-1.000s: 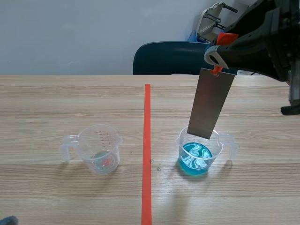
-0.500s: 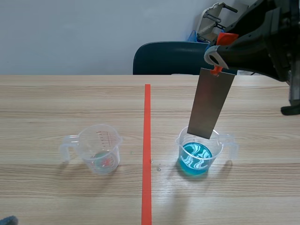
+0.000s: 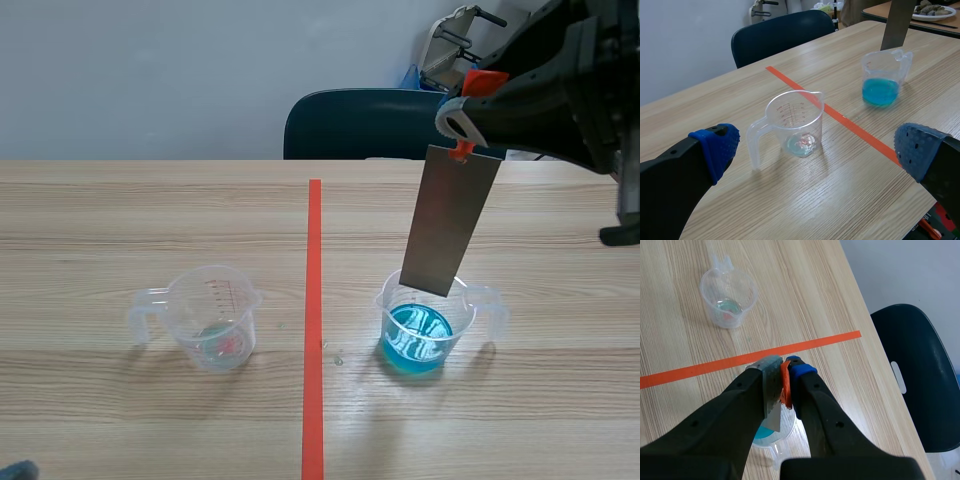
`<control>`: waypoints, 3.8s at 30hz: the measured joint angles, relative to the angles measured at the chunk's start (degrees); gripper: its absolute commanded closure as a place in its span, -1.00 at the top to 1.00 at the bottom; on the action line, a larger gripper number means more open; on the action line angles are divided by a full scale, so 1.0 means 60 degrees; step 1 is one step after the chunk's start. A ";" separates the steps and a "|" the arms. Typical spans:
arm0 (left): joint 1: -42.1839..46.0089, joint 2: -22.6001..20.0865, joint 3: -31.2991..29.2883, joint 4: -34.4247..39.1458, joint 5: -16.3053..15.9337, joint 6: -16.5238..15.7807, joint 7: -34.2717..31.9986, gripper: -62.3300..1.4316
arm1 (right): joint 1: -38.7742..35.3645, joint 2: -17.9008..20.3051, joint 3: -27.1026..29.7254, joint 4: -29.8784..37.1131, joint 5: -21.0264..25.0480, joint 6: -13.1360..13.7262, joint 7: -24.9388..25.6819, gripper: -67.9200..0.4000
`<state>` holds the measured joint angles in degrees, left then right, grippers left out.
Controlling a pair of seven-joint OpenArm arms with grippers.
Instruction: Do the redox reaction experiment
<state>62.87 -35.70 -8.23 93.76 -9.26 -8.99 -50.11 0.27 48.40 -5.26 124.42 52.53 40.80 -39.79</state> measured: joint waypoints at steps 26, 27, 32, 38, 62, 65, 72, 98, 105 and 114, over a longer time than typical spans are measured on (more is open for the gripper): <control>0.0000 0.0000 0.0000 0.0000 0.0000 0.0000 0.0000 1.00 | 0.0000 0.0000 0.0000 0.0000 0.0000 0.0000 -0.0066 -0.97; 0.0000 0.0000 0.0000 0.0000 0.0000 0.0000 0.0000 1.00 | 0.0004 0.0000 0.0000 0.0000 0.0000 0.0000 -0.0066 -0.97; 0.0000 0.0000 0.0000 0.0000 0.0004 0.0000 0.0000 1.00 | 0.0310 -0.0007 -0.0004 0.0000 0.0015 0.0000 -0.0058 -0.97; 0.0000 0.0000 0.0000 0.0000 0.0004 0.0000 -0.0004 1.00 | 0.1191 -0.0499 -0.0754 0.0000 0.0018 -0.0004 -0.0466 -0.97; 0.0000 0.0000 0.0000 0.0000 0.0025 0.0000 -0.0004 1.00 | 0.4597 -0.4033 -0.4717 -0.0969 0.0004 -0.0120 -0.2466 -0.97; 0.0000 0.0000 0.0000 0.0000 0.0025 0.0000 -0.0004 1.00 | 0.4845 -0.4386 -0.4972 -0.1311 0.0004 -0.0120 -0.2586 -0.97; 0.0000 0.0000 0.0000 0.0000 0.0025 0.0000 -0.0004 1.00 | 0.5242 -0.5257 -0.5333 -0.2073 0.0000 -0.0124 -0.2925 -0.97; 0.0000 0.0000 0.0000 0.0000 0.0025 0.0000 -0.0004 1.00 | 0.5559 -0.7209 -0.5541 -0.3541 -0.0433 -0.0149 -0.3905 -0.97; 0.0000 0.0000 0.0000 0.0000 0.0025 0.0000 -0.0004 1.00 | 0.5559 -0.7253 -0.5541 -0.3541 -0.0433 -0.0149 -0.3920 -0.97; 0.0000 0.0000 0.0000 0.0000 0.0025 0.0000 -0.0004 1.00 | 0.5559 -0.7249 -0.5541 -0.3541 -0.0433 -0.0149 -0.3920 -0.97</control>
<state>62.87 -35.70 -8.23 93.76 -9.10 -8.99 -50.13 33.63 4.91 -38.50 103.18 49.93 39.90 -63.31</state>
